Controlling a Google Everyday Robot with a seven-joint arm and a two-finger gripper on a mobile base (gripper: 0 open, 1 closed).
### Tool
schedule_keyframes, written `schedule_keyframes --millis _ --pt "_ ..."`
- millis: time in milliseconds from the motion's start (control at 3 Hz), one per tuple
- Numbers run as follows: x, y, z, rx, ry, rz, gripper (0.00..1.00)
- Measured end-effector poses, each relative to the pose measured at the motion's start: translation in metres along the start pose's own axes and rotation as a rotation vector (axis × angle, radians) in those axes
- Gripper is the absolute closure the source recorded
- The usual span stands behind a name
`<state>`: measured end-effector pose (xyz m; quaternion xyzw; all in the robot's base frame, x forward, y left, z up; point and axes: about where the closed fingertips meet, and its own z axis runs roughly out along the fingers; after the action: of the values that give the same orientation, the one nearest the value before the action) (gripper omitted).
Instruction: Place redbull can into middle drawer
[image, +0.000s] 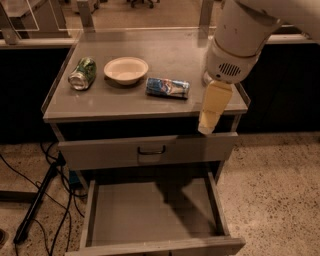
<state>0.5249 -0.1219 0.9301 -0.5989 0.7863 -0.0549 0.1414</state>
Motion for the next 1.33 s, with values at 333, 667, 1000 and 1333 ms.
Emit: schedule_keyframes --millis 333,667,1000,1333 --pt "0.0 0.0 0.0 0.0 0.0 0.0 0.0" --pt "-0.024 -0.011 0.01 -0.01 -0.013 -0.014 0.0" --pt "-0.069 -0.032 0.041 -0.043 -0.026 -0.046 0.0" --pt "-0.076 -0.04 0.048 -0.047 -0.028 -0.041 0.0"
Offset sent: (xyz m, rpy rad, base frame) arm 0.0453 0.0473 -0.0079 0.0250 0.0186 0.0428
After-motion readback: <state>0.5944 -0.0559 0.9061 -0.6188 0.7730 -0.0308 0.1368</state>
